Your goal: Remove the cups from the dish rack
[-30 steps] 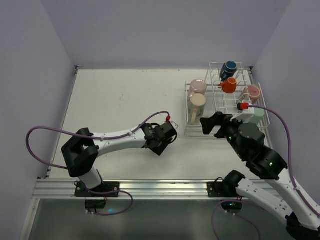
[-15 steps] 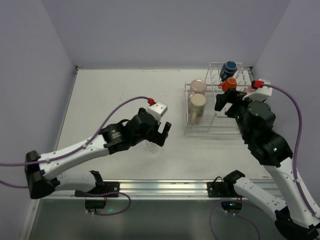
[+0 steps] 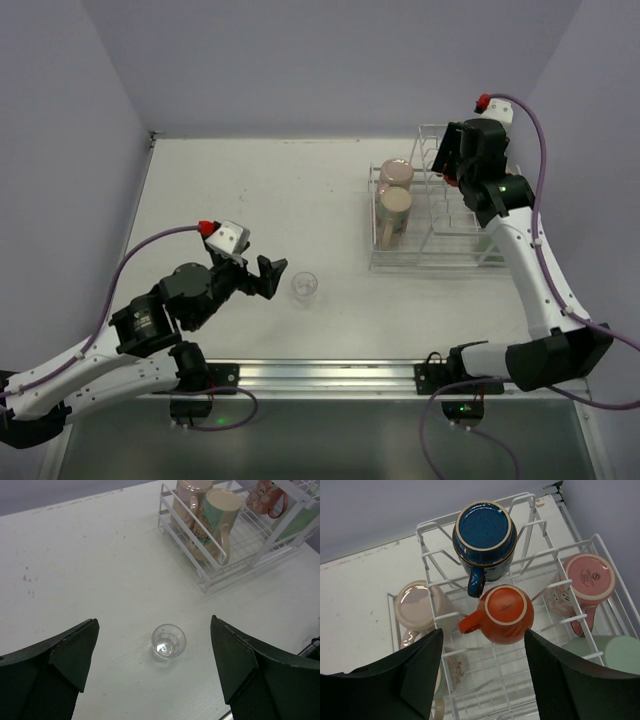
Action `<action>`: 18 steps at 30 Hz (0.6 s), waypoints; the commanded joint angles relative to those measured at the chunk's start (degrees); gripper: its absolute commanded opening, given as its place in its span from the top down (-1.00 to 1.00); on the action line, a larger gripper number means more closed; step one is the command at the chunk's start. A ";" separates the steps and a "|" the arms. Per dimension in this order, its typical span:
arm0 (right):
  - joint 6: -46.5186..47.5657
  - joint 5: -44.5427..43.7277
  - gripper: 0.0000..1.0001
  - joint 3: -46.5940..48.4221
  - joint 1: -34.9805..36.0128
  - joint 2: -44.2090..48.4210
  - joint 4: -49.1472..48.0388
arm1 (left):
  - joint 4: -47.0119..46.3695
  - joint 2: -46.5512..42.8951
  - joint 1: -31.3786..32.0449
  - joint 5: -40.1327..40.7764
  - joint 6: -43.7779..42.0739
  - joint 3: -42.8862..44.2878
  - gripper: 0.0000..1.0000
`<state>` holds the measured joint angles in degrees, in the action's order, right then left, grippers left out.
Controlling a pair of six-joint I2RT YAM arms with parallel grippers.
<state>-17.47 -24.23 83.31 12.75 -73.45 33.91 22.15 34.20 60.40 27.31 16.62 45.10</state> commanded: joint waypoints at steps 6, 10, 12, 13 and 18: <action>0.69 -2.58 -0.37 6.16 -2.03 -6.26 2.21 | -3.34 0.52 -0.02 -0.32 -3.00 -1.68 -1.00; 0.16 -3.19 -0.38 6.43 -2.29 -8.99 2.65 | -3.52 0.61 -0.02 -0.94 -3.44 -1.68 -1.00; 0.07 -4.60 -0.38 6.17 -2.29 -10.22 2.65 | -3.78 0.17 -0.02 -1.21 -3.61 -1.86 -1.00; -0.01 -4.69 -0.39 6.08 -2.64 -10.57 2.65 | -4.04 0.08 -0.02 -1.29 -3.70 -1.95 -1.00; -0.01 -5.21 -0.39 6.43 -3.17 -12.94 2.65 | -4.49 0.43 -0.02 -2.09 -3.79 -2.21 -1.00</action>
<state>-17.56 -27.75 87.31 10.02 -85.65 36.18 21.06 34.70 60.40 25.67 13.89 43.22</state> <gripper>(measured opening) 0.691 0.997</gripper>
